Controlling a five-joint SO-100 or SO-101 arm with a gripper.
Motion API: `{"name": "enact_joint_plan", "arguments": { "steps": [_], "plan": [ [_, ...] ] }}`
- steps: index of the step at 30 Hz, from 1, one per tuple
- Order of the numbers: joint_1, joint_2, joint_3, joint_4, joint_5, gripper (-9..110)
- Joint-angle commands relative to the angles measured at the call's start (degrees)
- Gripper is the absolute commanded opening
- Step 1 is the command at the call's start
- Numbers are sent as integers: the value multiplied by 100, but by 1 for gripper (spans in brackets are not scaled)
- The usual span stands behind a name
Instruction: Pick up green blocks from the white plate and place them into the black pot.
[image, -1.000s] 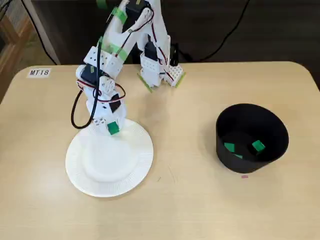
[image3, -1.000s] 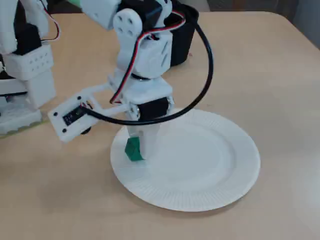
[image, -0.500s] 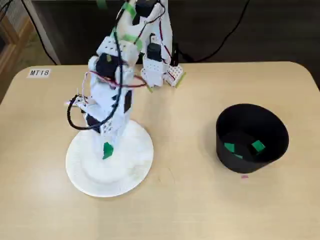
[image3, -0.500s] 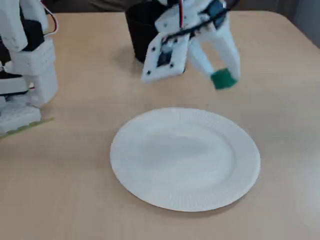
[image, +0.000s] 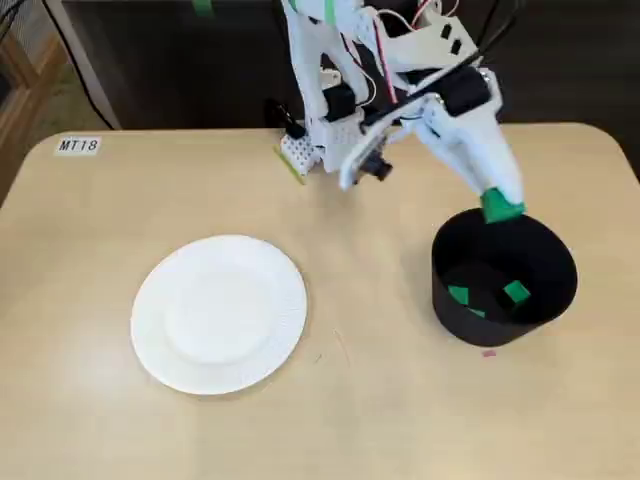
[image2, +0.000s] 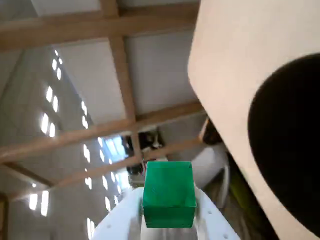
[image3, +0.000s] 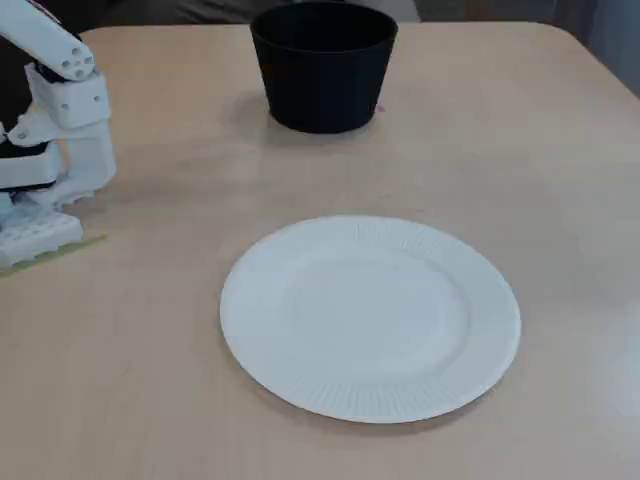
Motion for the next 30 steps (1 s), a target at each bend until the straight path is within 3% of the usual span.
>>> {"name": "enact_joint_plan", "arguments": {
  "steps": [1, 14, 18, 23, 27, 28, 30],
  "plan": [
    [-255, -9, 483, -571, -70, -2],
    [44, -817, 703, -457, -316, -1],
    [202, -571, 686, -97, -536, 25],
    [510, -220, 598, 237, -563, 30],
    [615, -176, 439, 281, -571, 26],
    [642, -167, 378, 308, -554, 21],
    [782, -9, 211, 527, -589, -2]
  ]
}}
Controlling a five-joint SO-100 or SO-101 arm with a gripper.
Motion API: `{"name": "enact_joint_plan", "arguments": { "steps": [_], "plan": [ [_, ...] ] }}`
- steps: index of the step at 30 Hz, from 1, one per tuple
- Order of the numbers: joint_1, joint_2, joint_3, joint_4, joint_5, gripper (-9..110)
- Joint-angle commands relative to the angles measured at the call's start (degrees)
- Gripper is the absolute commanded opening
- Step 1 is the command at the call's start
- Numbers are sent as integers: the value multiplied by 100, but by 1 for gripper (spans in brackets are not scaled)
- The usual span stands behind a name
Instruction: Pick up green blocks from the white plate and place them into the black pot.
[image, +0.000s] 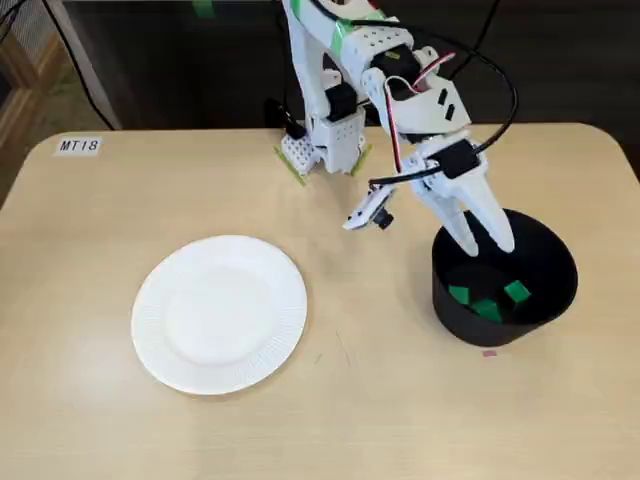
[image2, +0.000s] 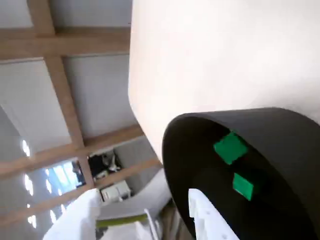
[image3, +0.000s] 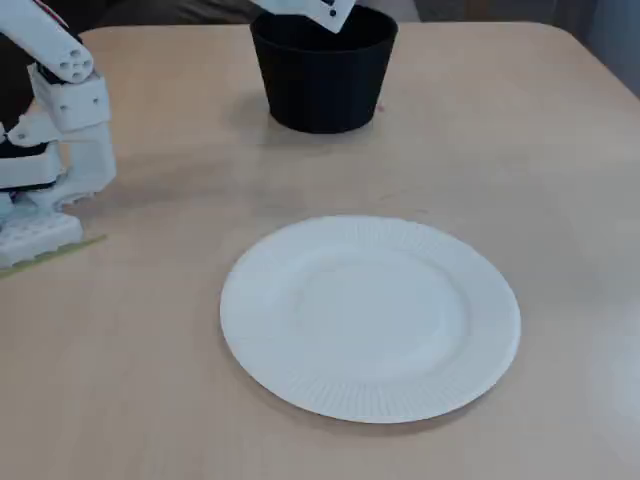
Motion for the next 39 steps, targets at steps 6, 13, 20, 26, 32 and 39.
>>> {"name": "enact_joint_plan", "arguments": {
  "steps": [6, 13, 20, 26, 32, 39],
  "plan": [
    [1301, 1257, -1160, 1608, -316, -2],
    [2417, 2408, -870, 3006, -501, -2],
    [2540, 3656, 1292, 2399, -325, -2],
    [2742, 4263, 2540, 2083, -378, -2],
    [2821, 5854, 3744, 2276, -281, -2],
    [2760, 5968, 4175, 2338, -404, -2]
  ]
}}
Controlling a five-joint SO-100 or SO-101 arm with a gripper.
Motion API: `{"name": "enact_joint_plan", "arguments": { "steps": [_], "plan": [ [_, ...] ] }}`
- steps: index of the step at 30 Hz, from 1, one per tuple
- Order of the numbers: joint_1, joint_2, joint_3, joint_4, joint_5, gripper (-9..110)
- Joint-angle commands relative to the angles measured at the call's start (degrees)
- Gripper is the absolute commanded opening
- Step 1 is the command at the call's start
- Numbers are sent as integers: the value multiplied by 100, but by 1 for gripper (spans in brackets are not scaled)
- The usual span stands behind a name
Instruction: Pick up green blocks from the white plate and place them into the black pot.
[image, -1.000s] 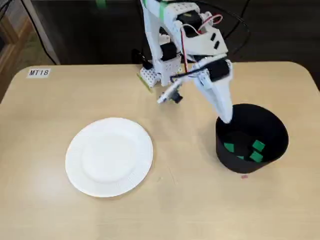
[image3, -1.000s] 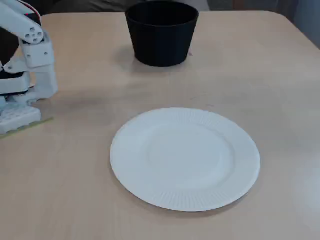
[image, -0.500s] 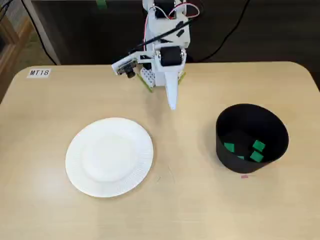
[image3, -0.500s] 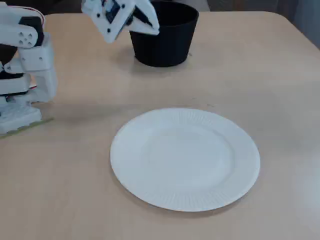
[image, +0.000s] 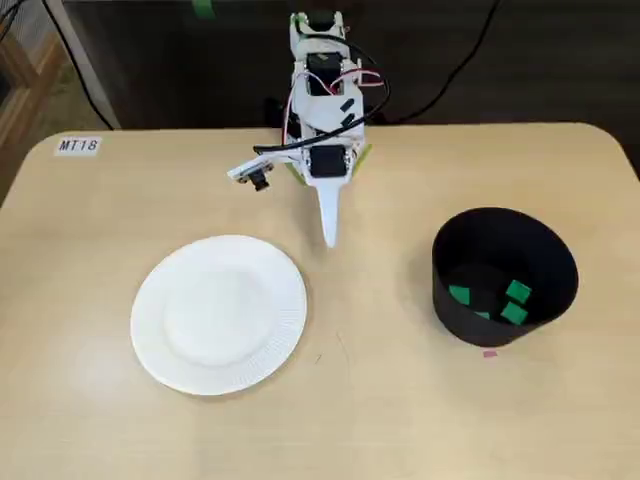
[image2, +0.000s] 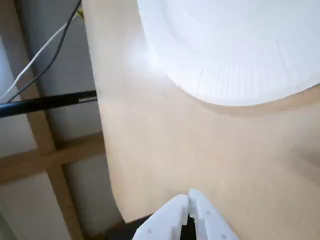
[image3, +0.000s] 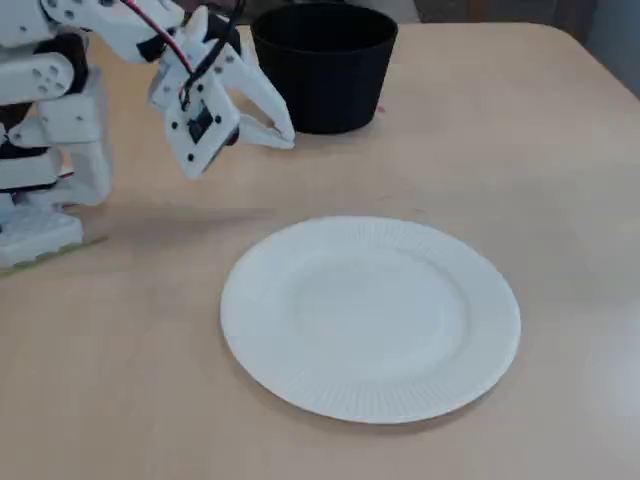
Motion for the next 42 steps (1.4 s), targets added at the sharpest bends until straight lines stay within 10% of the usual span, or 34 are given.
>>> {"name": "enact_joint_plan", "arguments": {
  "steps": [1, 42],
  "plan": [
    [-35, 62, 202, -70, -114, -2],
    [26, 62, 299, -193, -158, -2]
  ]
}}
